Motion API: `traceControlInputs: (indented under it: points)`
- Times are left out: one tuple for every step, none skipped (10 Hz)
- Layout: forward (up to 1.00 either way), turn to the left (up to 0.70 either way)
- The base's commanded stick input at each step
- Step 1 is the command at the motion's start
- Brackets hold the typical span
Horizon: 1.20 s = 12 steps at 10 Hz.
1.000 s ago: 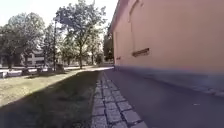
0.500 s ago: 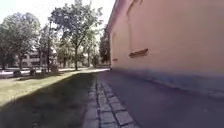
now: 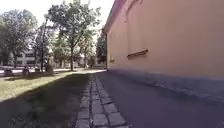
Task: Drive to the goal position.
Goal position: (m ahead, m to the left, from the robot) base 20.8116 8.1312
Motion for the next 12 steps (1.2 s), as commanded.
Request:
traceControlInputs:
  points:
    - [0.7,-0.14]
    - [0.7,-0.14]
    - [0.7,-0.14]
    - [0.7,-0.14]
    - [0.7,-0.14]
    - [0.7,-0.14]
    - [0.7,-0.14]
    - [0.7,-0.14]
    - [0.7,-0.14]
    - [0.7,-0.14]
    - [0.7,-0.14]
    - [0.7,-0.14]
